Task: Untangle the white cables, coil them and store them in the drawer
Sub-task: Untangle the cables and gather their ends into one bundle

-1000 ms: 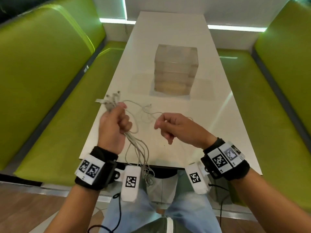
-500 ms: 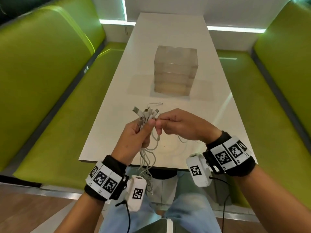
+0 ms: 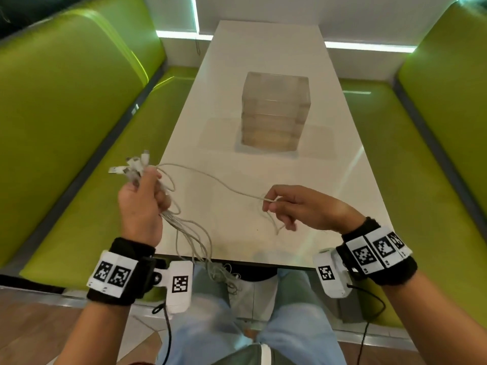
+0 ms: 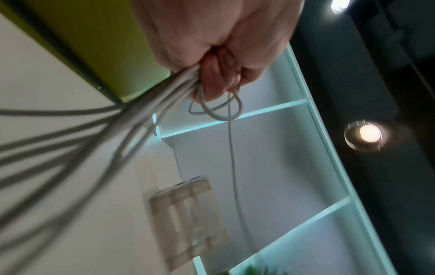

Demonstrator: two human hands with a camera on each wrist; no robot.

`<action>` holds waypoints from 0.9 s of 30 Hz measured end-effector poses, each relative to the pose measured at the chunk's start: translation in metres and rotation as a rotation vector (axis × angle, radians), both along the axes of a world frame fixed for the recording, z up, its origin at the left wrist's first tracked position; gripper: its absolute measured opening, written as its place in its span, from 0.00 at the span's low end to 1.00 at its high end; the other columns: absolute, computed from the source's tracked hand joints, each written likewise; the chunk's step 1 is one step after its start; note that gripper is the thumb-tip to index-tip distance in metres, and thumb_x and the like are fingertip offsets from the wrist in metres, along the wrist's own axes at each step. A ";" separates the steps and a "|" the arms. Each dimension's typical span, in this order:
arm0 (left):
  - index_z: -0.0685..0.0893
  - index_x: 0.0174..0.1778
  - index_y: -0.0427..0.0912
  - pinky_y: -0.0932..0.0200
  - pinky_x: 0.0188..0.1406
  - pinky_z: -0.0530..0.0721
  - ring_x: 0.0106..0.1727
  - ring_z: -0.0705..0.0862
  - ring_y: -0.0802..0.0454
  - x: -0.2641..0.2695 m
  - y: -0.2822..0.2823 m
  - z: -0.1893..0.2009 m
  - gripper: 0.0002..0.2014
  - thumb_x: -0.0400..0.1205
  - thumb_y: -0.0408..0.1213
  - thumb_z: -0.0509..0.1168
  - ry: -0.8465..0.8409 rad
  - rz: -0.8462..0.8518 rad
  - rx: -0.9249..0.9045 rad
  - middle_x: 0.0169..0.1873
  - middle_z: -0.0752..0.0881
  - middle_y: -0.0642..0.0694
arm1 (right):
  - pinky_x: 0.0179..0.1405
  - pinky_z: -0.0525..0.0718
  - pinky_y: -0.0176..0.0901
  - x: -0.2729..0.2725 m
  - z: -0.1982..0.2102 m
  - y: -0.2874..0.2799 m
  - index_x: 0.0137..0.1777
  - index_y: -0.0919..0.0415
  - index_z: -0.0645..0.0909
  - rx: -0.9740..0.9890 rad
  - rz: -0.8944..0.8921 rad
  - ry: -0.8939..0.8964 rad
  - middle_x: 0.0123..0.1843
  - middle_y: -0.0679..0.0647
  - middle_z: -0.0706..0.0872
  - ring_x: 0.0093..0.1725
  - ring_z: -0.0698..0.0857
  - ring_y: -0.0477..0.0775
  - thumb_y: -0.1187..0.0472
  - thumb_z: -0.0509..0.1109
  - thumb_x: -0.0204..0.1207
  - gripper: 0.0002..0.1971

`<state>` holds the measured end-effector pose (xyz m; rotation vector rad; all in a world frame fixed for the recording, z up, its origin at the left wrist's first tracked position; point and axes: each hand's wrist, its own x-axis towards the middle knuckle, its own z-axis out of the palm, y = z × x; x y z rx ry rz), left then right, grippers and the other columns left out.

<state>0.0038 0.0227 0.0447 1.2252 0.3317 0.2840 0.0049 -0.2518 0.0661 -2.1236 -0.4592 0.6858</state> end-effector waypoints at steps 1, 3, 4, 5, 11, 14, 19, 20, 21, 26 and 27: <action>0.77 0.35 0.45 0.66 0.16 0.61 0.17 0.61 0.61 -0.002 -0.003 -0.002 0.12 0.85 0.34 0.60 0.004 -0.048 0.081 0.16 0.68 0.57 | 0.35 0.77 0.42 -0.002 0.003 0.001 0.50 0.59 0.82 0.007 0.029 -0.019 0.24 0.45 0.75 0.26 0.74 0.47 0.61 0.59 0.84 0.10; 0.79 0.37 0.44 0.65 0.17 0.65 0.19 0.64 0.60 -0.011 -0.018 -0.005 0.10 0.84 0.36 0.62 0.026 -0.224 0.284 0.17 0.70 0.57 | 0.34 0.74 0.38 -0.003 0.012 0.010 0.48 0.56 0.85 -0.024 0.140 -0.061 0.25 0.44 0.73 0.27 0.72 0.44 0.59 0.60 0.84 0.11; 0.79 0.37 0.43 0.65 0.18 0.65 0.19 0.65 0.60 -0.016 -0.028 -0.005 0.09 0.83 0.38 0.63 0.030 -0.322 0.363 0.17 0.71 0.56 | 0.34 0.75 0.36 -0.003 0.017 0.016 0.47 0.56 0.86 -0.027 0.168 -0.092 0.25 0.44 0.74 0.27 0.73 0.42 0.58 0.61 0.84 0.11; 0.80 0.37 0.41 0.65 0.18 0.65 0.19 0.64 0.59 -0.020 -0.039 -0.005 0.09 0.83 0.39 0.64 0.024 -0.407 0.401 0.17 0.70 0.56 | 0.35 0.75 0.34 -0.002 0.020 0.021 0.46 0.57 0.86 -0.012 0.156 -0.133 0.25 0.44 0.75 0.27 0.74 0.40 0.58 0.61 0.83 0.11; 0.80 0.36 0.44 0.65 0.20 0.65 0.21 0.62 0.57 -0.033 -0.065 -0.008 0.10 0.76 0.47 0.65 -0.035 -0.645 0.287 0.20 0.65 0.54 | 0.29 0.80 0.35 0.005 0.020 0.036 0.42 0.63 0.84 0.131 -0.087 -0.254 0.27 0.48 0.78 0.25 0.77 0.41 0.57 0.62 0.82 0.14; 0.81 0.31 0.48 0.63 0.21 0.64 0.21 0.63 0.56 -0.032 -0.058 -0.008 0.08 0.76 0.43 0.66 -0.027 -0.530 0.196 0.20 0.67 0.52 | 0.35 0.85 0.47 0.005 0.014 0.030 0.41 0.62 0.82 0.158 -0.149 -0.208 0.27 0.47 0.79 0.26 0.81 0.46 0.53 0.66 0.80 0.13; 0.78 0.32 0.47 0.64 0.20 0.68 0.20 0.67 0.58 -0.014 -0.027 -0.004 0.11 0.82 0.36 0.64 0.053 -0.104 -0.114 0.21 0.72 0.53 | 0.40 0.81 0.43 0.000 0.000 0.011 0.50 0.62 0.82 0.070 -0.001 -0.031 0.30 0.50 0.79 0.31 0.83 0.50 0.59 0.61 0.84 0.10; 0.78 0.33 0.47 0.64 0.20 0.69 0.21 0.67 0.58 -0.011 -0.022 -0.004 0.12 0.83 0.36 0.63 0.059 -0.052 -0.119 0.21 0.72 0.53 | 0.39 0.80 0.43 -0.003 -0.003 0.010 0.51 0.61 0.83 0.039 0.040 0.010 0.30 0.48 0.78 0.30 0.82 0.48 0.58 0.60 0.84 0.11; 0.77 0.34 0.47 0.65 0.20 0.69 0.21 0.67 0.59 -0.010 -0.019 -0.004 0.11 0.84 0.37 0.63 0.060 -0.038 -0.092 0.22 0.72 0.53 | 0.38 0.80 0.42 -0.007 -0.003 0.010 0.51 0.59 0.84 0.011 0.088 0.032 0.30 0.44 0.77 0.29 0.80 0.45 0.57 0.60 0.84 0.11; 0.79 0.37 0.43 0.66 0.20 0.67 0.20 0.65 0.58 -0.025 -0.040 -0.008 0.10 0.80 0.44 0.64 0.007 -0.486 0.323 0.19 0.69 0.54 | 0.37 0.73 0.25 -0.013 0.017 0.022 0.45 0.58 0.84 -0.051 0.303 0.027 0.28 0.31 0.79 0.30 0.76 0.34 0.58 0.61 0.83 0.11; 0.80 0.37 0.42 0.67 0.20 0.67 0.20 0.65 0.58 -0.028 -0.047 -0.008 0.11 0.79 0.45 0.64 -0.004 -0.575 0.331 0.19 0.69 0.55 | 0.35 0.71 0.23 -0.011 0.022 0.024 0.43 0.59 0.84 -0.030 0.292 -0.008 0.26 0.34 0.78 0.28 0.74 0.36 0.59 0.61 0.83 0.12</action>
